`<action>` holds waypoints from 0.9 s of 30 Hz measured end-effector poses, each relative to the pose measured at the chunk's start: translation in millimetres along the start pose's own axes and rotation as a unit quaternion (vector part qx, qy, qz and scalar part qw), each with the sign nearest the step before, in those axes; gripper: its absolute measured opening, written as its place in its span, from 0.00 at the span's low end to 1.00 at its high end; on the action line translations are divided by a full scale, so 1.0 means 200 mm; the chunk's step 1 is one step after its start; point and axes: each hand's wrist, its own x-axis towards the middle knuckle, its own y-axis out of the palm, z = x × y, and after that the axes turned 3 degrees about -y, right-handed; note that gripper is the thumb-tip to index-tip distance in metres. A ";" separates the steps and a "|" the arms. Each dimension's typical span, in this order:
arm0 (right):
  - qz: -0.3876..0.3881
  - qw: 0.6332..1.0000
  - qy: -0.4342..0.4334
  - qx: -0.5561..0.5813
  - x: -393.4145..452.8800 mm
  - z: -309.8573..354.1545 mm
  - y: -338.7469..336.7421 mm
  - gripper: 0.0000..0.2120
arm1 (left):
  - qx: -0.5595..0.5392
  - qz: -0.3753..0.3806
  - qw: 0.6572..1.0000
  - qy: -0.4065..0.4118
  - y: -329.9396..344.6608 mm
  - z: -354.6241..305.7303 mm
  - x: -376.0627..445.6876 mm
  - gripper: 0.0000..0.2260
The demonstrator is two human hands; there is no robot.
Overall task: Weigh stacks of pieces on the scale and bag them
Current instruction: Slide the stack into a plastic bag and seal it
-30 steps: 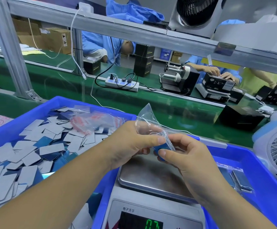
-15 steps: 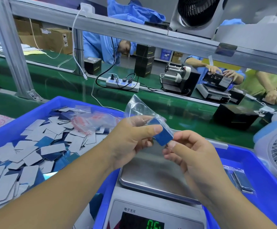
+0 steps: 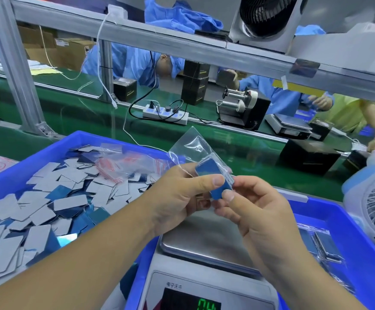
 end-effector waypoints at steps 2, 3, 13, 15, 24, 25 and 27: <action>-0.017 1.000 -0.015 -0.007 0.00 0.01 0.00 0.15 | 0.030 0.003 1.000 -0.010 0.00 0.00 0.00 0.13; -0.022 1.000 -0.019 -0.003 0.00 0.01 0.01 0.15 | 0.048 0.006 0.999 -0.014 0.00 0.00 -0.01 0.12; -0.039 0.999 0.005 0.032 0.02 0.02 0.00 0.08 | 0.010 -0.041 0.999 0.026 -0.02 0.02 0.02 0.19; -0.035 0.999 -0.003 0.016 0.01 0.02 0.00 0.09 | 0.037 -0.037 0.998 0.029 -0.02 0.03 0.02 0.15; 0.052 0.998 0.030 0.017 0.00 0.00 -0.03 0.15 | 0.112 -0.031 0.993 0.030 0.02 0.08 0.02 0.07; 0.056 0.998 0.029 0.014 0.00 0.01 -0.03 0.13 | 0.129 -0.037 0.990 0.036 0.01 0.08 0.02 0.05; 0.032 0.999 0.008 -0.019 0.01 0.00 -0.03 0.10 | 0.143 -0.043 0.988 0.040 0.02 0.09 0.02 0.03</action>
